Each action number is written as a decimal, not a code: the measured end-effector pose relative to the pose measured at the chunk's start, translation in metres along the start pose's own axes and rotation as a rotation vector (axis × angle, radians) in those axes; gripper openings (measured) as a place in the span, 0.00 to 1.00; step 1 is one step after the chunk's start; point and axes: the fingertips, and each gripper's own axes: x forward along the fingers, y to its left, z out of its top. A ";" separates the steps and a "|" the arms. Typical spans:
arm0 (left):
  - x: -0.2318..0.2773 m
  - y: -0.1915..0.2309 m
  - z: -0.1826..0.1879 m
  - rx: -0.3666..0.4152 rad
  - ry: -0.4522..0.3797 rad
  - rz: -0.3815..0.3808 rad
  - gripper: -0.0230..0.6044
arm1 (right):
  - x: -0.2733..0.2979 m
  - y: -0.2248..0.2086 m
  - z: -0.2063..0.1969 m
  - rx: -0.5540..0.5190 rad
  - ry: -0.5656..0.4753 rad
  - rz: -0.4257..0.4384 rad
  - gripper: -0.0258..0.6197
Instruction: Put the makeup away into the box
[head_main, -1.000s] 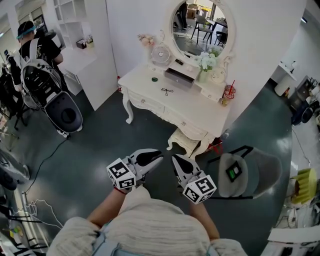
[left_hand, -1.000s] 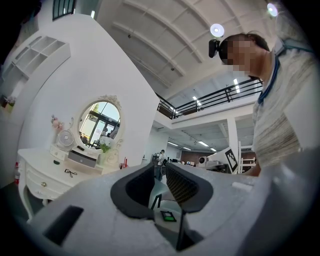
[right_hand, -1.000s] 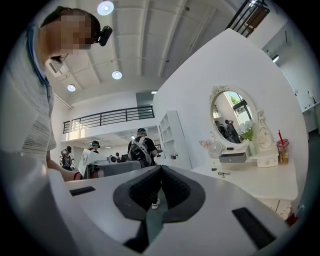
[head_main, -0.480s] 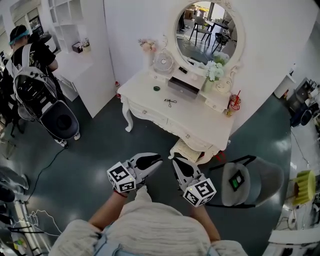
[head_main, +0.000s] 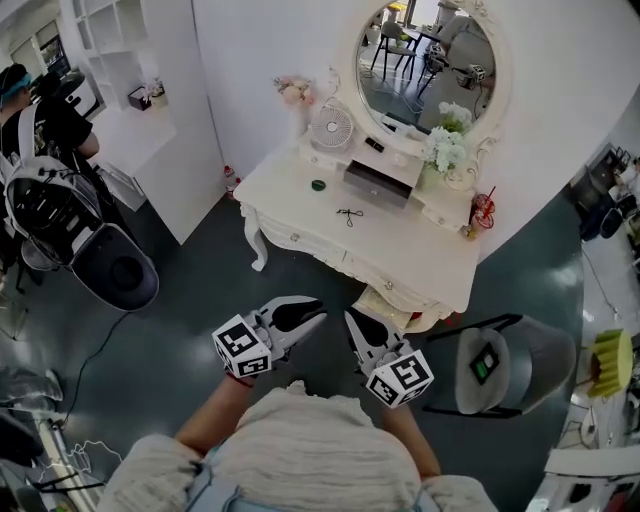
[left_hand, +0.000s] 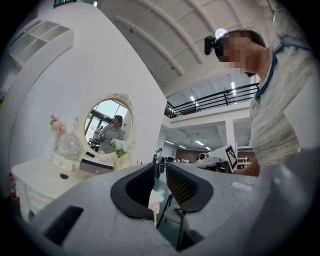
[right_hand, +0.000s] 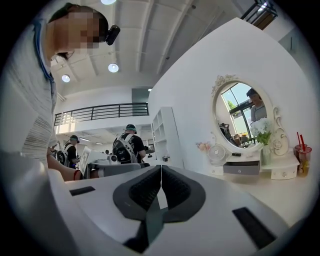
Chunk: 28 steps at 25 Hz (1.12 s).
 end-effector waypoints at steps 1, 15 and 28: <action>-0.001 0.009 0.001 -0.003 0.000 -0.001 0.17 | 0.007 -0.002 0.000 -0.001 -0.003 -0.007 0.05; 0.055 0.108 -0.007 -0.037 0.029 -0.007 0.17 | 0.073 -0.096 -0.006 0.010 0.028 -0.039 0.05; 0.176 0.207 -0.002 -0.018 0.084 -0.030 0.17 | 0.122 -0.240 0.022 -0.089 0.080 -0.036 0.06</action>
